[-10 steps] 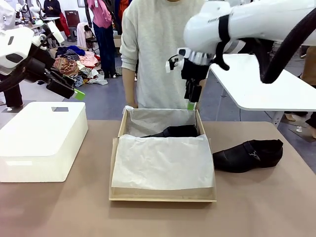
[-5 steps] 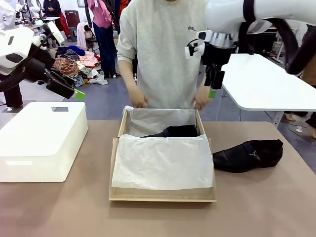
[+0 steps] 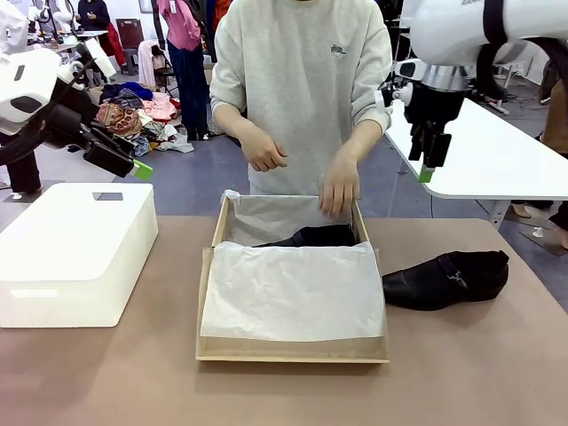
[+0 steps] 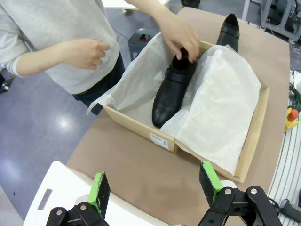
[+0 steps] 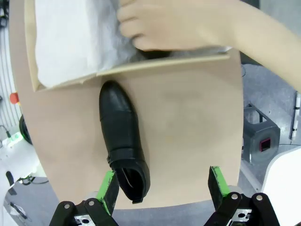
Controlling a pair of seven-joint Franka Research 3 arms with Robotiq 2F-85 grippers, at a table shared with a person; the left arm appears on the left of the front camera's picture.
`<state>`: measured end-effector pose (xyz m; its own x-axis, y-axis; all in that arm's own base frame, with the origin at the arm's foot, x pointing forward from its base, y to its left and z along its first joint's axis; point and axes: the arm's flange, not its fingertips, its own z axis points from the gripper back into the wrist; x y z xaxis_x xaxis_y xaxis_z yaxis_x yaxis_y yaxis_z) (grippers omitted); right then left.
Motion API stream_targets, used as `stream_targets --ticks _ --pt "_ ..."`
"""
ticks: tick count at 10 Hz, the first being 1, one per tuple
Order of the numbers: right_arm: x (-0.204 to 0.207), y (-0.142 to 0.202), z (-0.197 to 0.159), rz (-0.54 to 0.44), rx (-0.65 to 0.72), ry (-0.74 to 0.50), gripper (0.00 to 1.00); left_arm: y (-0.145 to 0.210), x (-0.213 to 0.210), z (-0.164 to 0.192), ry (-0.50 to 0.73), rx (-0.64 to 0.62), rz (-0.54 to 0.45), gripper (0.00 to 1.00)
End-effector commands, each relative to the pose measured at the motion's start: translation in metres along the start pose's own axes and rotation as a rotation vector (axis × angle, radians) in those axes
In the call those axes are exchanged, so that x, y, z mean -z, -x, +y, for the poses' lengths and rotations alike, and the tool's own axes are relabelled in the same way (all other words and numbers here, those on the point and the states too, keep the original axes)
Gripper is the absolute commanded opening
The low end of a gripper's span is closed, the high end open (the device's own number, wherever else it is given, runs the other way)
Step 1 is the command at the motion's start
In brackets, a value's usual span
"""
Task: Pack the shoes into the box.
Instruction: Place the other shoe of the Shoes into the Shoes Box.
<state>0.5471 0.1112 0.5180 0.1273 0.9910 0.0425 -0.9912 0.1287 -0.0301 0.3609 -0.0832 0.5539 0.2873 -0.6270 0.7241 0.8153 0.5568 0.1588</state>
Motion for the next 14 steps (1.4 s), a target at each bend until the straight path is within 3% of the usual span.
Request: stream_targets --ticks 1,5,14 --pt "0.016 0.015 0.011 0.004 -0.023 0.025 1.00 0.002 0.000 0.000 0.012 0.006 -0.014 1.00" --pt "0.040 0.024 0.007 -0.017 -0.001 -0.007 1.00 0.002 0.000 0.000 0.012 0.006 -0.014 1.00" --pt "0.033 0.019 0.007 0.006 0.012 -0.014 1.00 0.002 0.000 0.000 0.012 0.006 -0.014 1.00"
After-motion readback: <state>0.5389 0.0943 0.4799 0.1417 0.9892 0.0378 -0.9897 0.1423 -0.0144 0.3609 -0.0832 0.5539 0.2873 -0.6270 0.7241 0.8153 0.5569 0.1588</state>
